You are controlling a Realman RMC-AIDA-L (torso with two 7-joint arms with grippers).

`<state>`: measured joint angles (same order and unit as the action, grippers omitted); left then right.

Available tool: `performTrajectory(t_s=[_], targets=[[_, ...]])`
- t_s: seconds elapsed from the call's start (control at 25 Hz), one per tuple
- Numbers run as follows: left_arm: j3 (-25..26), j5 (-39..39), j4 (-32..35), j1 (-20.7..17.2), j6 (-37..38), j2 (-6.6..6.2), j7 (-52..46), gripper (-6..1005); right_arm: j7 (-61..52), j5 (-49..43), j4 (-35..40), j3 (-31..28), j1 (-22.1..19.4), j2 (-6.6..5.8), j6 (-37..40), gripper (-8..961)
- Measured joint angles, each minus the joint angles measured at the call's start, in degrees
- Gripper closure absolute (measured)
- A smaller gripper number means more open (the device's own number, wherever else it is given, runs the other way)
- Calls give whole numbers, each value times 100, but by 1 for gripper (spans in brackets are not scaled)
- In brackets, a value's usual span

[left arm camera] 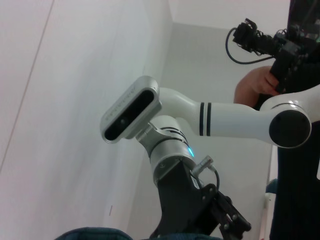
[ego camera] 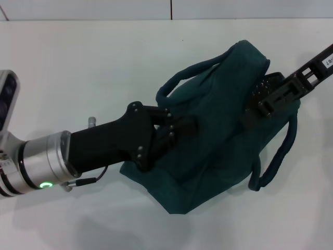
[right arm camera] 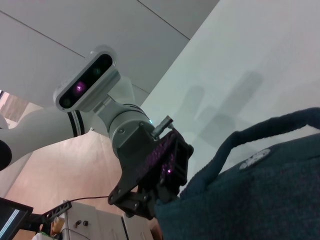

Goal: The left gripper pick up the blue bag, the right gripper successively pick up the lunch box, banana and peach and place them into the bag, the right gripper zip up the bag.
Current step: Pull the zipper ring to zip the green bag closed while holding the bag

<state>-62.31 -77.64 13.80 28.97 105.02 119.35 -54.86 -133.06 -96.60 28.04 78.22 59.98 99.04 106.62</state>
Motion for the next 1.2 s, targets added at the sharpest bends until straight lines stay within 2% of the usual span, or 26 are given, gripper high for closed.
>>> performTrajectory(t_s=[0.32, 0.6, 1.2], targets=[[0, 207, -1, -39, -44, 0, 23, 948, 0, 15, -51, -19, -15, 16, 6, 139], [0, 280, 0, -65, -107, 0, 36, 948, -9, -1, -84, -550, -69, 21, 289, 140], [0, 281, 0, -105, -115, -8, 45, 948, -50, 33, -149, -738, -122, 45, 409, 141]])
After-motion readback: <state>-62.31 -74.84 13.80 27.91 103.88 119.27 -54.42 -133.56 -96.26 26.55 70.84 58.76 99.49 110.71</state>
